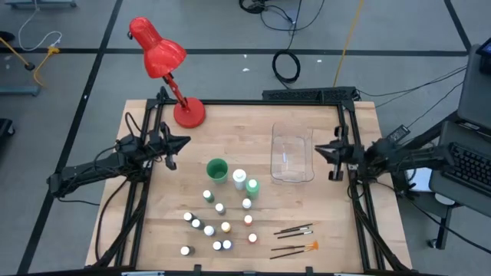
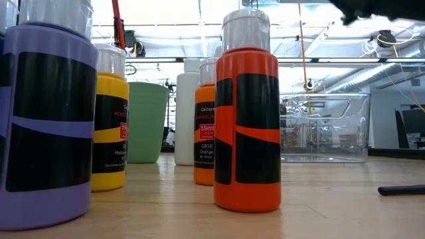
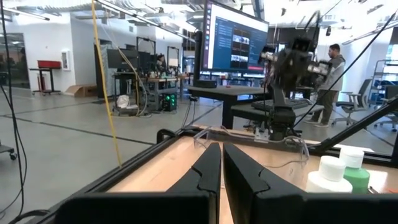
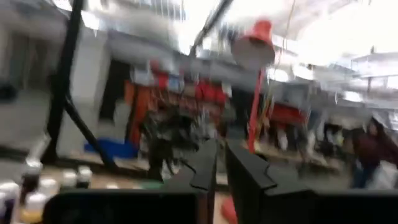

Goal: Pick & Place Paint Supplies
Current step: Put the top gold paintbrush into the green cup

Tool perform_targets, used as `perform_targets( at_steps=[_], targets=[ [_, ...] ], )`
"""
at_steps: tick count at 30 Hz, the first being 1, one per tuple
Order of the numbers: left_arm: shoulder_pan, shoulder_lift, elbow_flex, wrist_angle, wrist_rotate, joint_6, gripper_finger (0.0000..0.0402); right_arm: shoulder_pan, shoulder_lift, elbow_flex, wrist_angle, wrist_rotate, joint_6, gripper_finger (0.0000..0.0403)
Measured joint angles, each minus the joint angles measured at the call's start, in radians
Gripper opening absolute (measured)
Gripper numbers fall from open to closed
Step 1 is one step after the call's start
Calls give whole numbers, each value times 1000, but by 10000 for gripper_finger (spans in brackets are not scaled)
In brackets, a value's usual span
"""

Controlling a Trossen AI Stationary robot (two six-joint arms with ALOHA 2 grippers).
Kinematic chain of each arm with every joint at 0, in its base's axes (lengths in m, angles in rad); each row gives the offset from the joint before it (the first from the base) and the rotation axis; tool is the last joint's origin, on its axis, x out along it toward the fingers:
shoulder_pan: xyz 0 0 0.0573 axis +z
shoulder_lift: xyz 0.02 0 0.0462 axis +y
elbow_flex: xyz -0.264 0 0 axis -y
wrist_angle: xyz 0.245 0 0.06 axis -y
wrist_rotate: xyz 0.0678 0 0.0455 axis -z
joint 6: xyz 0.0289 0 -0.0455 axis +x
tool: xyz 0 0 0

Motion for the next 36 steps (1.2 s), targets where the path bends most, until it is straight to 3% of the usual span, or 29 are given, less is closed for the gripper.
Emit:
perform_targets(
  at_steps=[4, 8, 13, 19, 29, 33, 36],
  targets=[
    [0, 0, 0, 0, -7, 0, 21, 35, 208, 334, -428, 75, 11, 66],
    [0, 0, 0, -3, -29, 2, 21, 127, 408, 665, -932, 135, 192, 88],
    [0, 0, 0, -7, -41, 49, 21, 337, 619, 856, -1217, 146, 492, 108],
    [0, 0, 0, -3, -50, 45, 21, 492, 772, 849, -1386, 152, 850, 128],
    [0, 0, 0, -1, -51, 72, 21, 703, 883, 663, -1414, -41, 1351, 184],
    [0, 0, 0, 0, -53, 101, 21, 742, 883, 560, -1381, -60, 1400, 189],
    [0, 0, 0, 0, -53, 102, 21, 748, 884, 461, -1256, -63, 1370, 186]
  ],
)
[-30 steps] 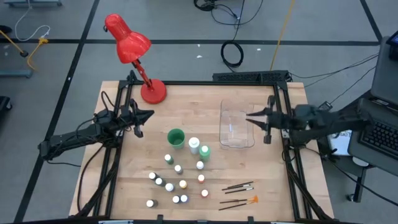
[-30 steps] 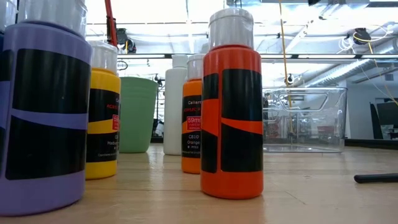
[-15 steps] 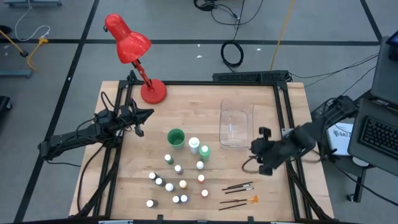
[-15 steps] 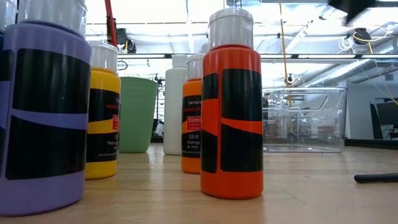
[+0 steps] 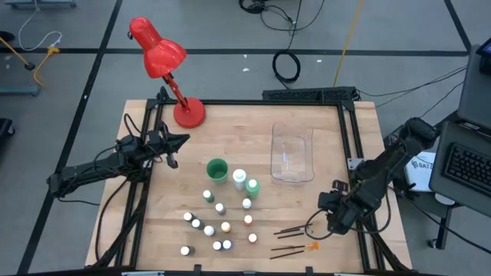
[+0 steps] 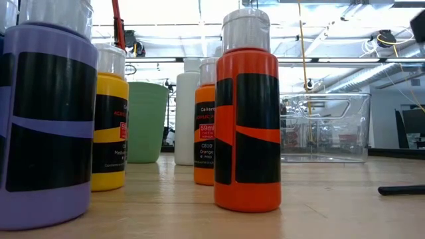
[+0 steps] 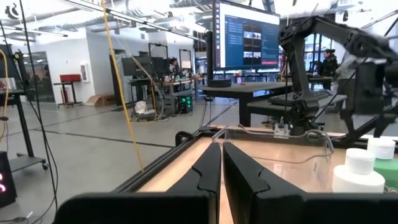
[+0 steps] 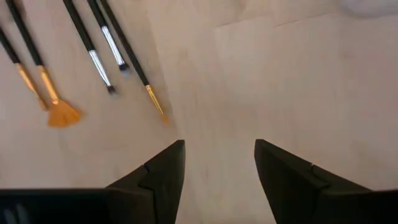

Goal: Pick & Place Paint Supplies
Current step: Put the top gold paintbrush into the green cup

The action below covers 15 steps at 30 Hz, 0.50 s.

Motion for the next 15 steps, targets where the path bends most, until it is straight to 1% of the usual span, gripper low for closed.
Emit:
perform_targets(
  at_steps=[2, 5, 9, 12, 15],
  targets=[
    [0, 0, 0, 0, 0, 0, 21, -6, 0, -55, 97, -18, -16, 184],
    [0, 0, 0, 2, -1, 1, 21, -10, 4, -113, 205, -17, -16, 185],
    [0, 0, 0, 4, -50, 1, 21, -8, 28, -129, 237, -16, -31, 188],
    [0, 0, 0, 4, -89, 3, 21, -8, 64, -129, 250, -18, -71, 185],
    [0, 0, 0, 2, -115, 12, 21, -10, 104, -128, 326, -18, -120, 180]
  ],
)
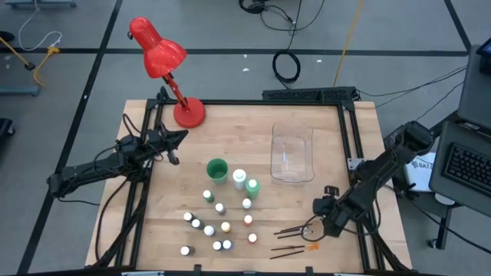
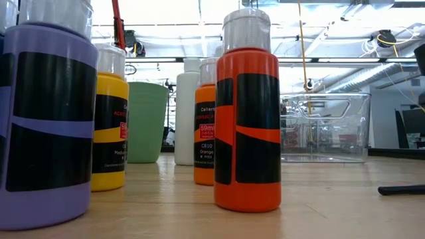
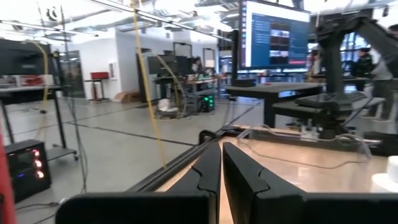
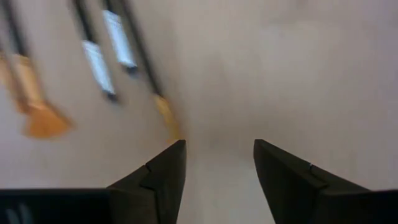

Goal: Pick & Place Paint Supplies
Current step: Put the top gold paintbrush into the green cup

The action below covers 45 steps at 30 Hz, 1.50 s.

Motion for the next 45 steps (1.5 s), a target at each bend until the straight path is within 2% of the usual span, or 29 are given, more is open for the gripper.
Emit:
perform_targets(
  at_steps=[5, 7, 15, 19, 24, 30, 41, 45],
  targets=[
    [0, 0, 0, 0, -6, 37, 21, 0, 79, 44, 56, -2, -74, 177],
    [0, 0, 0, 0, -6, 37, 21, 0, 113, 54, 61, -40, -79, 178],
    [0, 0, 0, 4, -6, 36, 21, 0, 195, 64, 8, -79, -106, 162],
    [0, 0, 0, 5, -6, 55, 21, 0, 218, 63, -7, -80, -120, 134],
    [0, 0, 0, 5, -6, 57, 21, 0, 247, 62, -10, -97, -143, 75],
    [0, 0, 0, 5, -6, 56, 21, 0, 255, 62, 4, -108, -143, 8],
    [0, 0, 0, 5, -6, 57, 21, 0, 218, 61, -24, -90, -97, 1],
    [0, 0, 0, 5, -6, 57, 21, 2, 145, 61, -1, -23, -104, 1]
  ],
)
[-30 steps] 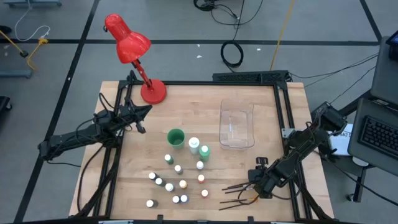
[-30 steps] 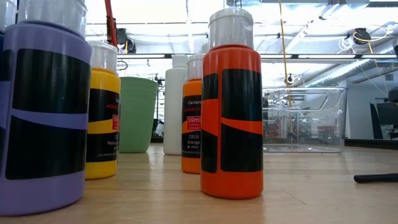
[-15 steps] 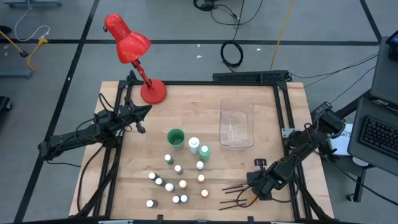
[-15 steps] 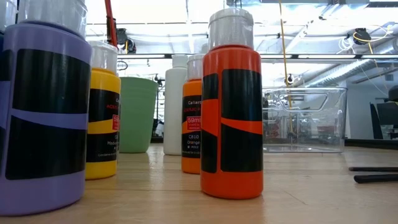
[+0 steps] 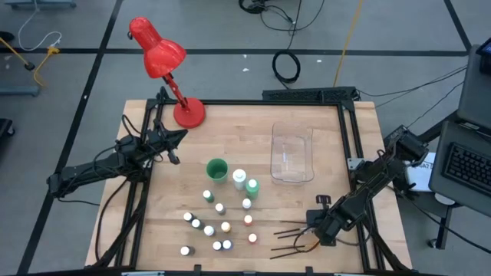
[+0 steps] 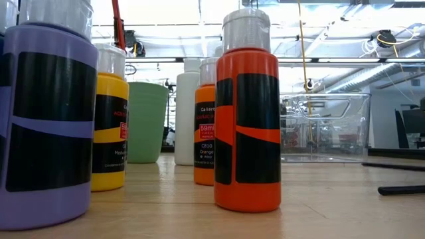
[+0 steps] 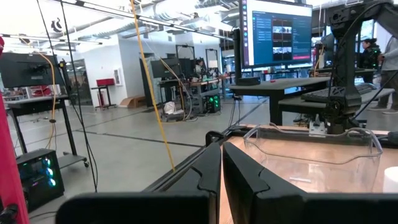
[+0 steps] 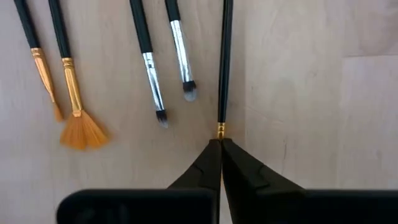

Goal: Pick & Place Paint Supplies
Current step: Put the top gold paintbrush into the green cup

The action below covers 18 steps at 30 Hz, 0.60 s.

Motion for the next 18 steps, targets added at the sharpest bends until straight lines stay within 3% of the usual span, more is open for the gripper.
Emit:
perform_targets(
  at_steps=[12, 18],
  targets=[
    [0, 0, 0, -6, 0, -15, 21, 41, -139, -4, -21, 279, -97, 0],
    [0, 0, 0, -6, 1, -57, 21, 30, -202, -3, 146, 576, -408, 0]
  ],
)
